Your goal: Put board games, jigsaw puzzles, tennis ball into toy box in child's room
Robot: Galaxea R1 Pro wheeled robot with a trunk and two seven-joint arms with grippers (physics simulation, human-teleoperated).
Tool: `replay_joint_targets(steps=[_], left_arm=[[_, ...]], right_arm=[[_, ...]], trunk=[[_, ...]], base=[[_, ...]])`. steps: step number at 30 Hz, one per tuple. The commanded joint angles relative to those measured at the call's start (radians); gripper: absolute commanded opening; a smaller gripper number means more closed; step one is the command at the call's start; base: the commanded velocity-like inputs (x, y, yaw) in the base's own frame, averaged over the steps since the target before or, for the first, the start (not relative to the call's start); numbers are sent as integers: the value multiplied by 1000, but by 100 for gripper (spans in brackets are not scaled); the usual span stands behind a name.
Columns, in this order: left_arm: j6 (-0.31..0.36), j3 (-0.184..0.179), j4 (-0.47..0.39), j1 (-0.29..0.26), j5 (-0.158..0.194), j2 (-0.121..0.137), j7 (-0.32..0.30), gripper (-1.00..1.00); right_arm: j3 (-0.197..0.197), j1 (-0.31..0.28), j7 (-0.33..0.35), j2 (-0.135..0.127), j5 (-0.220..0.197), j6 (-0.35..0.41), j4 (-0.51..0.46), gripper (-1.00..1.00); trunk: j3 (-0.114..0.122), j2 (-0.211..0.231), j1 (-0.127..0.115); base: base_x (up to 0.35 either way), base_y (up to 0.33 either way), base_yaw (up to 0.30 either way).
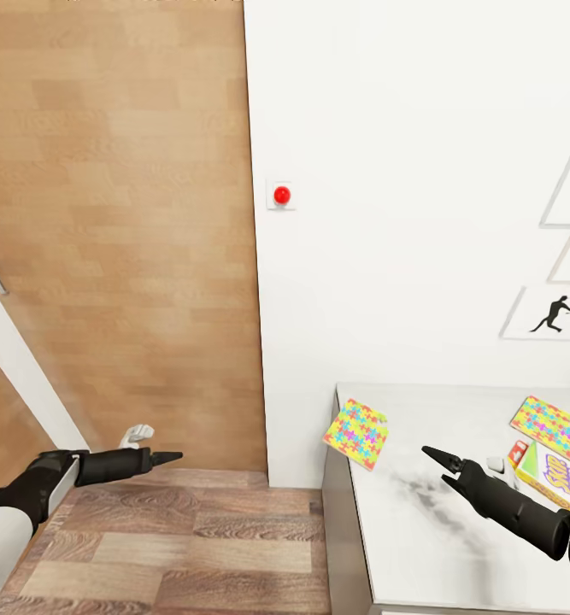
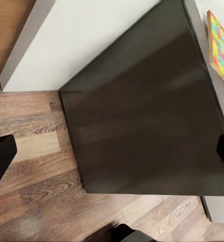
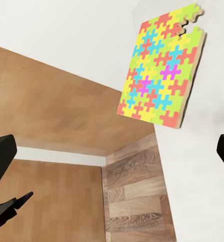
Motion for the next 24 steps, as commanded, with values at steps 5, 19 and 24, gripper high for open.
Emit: replay_joint_targets(steps=[5,19,24], left_arm=[[9,4,0,-3,3,-26,-2,100],[8,9,0,-3,5,-30,-3,100],[8,9,0,-3,5,-31,-3,100]], right_arm=[[-2,-1,10,4,9,5,0,100],[0,-1,29,9,8,5,-3,100],[1,-1,93,8,4,5,-4,100]], trunk=[[3,-1,0],[3,-1,0],[3,-1,0]], base=[[0,0,0],[0,0,0],[0,0,0]])
